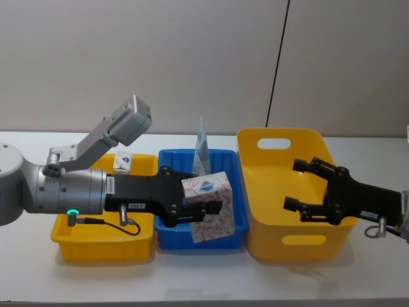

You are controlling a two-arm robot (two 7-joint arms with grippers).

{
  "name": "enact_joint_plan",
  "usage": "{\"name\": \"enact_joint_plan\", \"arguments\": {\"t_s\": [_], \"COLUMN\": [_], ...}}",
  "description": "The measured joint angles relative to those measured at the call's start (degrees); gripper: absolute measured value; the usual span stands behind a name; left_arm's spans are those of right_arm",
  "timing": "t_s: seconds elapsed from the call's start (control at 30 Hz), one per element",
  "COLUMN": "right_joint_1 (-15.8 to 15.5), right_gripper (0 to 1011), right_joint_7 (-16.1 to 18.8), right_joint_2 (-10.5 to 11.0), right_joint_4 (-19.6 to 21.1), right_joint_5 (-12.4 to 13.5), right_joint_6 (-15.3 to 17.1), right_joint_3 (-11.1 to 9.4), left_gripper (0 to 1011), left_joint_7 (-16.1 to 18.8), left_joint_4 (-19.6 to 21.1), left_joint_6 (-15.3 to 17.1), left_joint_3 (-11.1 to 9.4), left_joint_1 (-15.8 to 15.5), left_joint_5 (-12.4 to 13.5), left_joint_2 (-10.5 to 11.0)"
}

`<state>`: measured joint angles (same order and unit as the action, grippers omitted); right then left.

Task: Bimanual collaborative sorting of washing and personal care products

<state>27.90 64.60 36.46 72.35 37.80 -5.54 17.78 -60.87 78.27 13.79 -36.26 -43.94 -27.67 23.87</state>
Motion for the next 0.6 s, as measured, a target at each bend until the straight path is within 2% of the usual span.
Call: {"name": "enact_joint_plan", "arguments": {"t_s": [0.27, 0.6], "right_joint_1": [0.24, 0.97], "right_gripper": [1003, 1003], "right_joint_7": [2.19, 2.34], "right_joint_2": [1.51, 1.44], "right_joint_4": [-0.62, -0.78], "right_joint_5": [-0.07, -1.24], "right_joint_6": [-0.54, -1.16], "right_joint_3": [0.82, 2.37], "left_gripper": [386, 386], "left_joint_7": [0.00, 0.00], "left_joint_4": [0.00, 0.00], "left_joint_6": [0.00, 0.00], "left_joint_3": [0.00, 0.00], "left_joint_1": [0.00, 0.00], "left_joint_5": [0.00, 0.00], "left_joint_2": [0.00, 0.00]}}
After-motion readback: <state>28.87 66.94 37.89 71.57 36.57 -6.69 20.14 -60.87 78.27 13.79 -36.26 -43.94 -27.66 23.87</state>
